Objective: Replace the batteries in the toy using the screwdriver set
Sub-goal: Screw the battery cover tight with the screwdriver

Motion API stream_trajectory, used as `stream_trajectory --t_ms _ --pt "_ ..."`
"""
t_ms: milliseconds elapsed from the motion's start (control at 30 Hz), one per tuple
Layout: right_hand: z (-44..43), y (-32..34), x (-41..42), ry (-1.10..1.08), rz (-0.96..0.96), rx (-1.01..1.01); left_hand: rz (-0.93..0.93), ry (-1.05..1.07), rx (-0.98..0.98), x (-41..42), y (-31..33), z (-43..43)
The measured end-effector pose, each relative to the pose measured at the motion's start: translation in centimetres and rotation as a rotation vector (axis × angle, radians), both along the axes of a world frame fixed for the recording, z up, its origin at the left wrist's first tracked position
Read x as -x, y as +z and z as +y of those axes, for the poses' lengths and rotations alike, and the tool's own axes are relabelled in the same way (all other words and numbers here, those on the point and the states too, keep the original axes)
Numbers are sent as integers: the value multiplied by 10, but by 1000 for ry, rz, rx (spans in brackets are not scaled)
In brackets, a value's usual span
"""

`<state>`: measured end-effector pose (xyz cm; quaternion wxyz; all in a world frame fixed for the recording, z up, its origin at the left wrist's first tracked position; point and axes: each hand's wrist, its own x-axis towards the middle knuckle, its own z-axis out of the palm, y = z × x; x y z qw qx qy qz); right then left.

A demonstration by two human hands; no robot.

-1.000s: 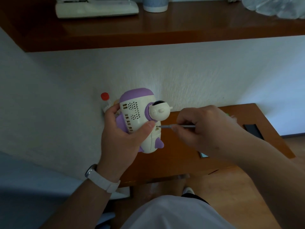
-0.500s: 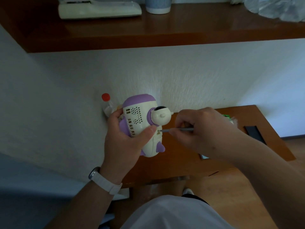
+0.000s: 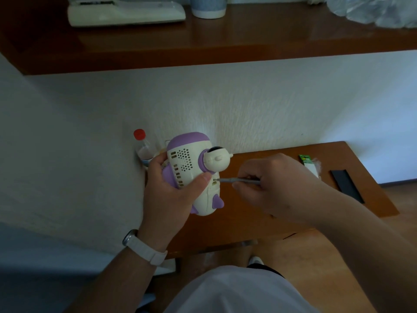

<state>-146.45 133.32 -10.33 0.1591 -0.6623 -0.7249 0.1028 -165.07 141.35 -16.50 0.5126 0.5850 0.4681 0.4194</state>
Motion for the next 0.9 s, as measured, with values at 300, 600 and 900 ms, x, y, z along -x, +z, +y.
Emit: stream_trajectory --t_ms 300,600,900 --pt "-2 -5 -6 -20 29 8 1 -20 12 -7 -4 -3" --pt "-4 -6 -10 -37 65 35 -2 -16 35 -12 -5 -8" --pt "-7 -9 -16 -52 91 63 -5 -7 49 -18 -7 -11"
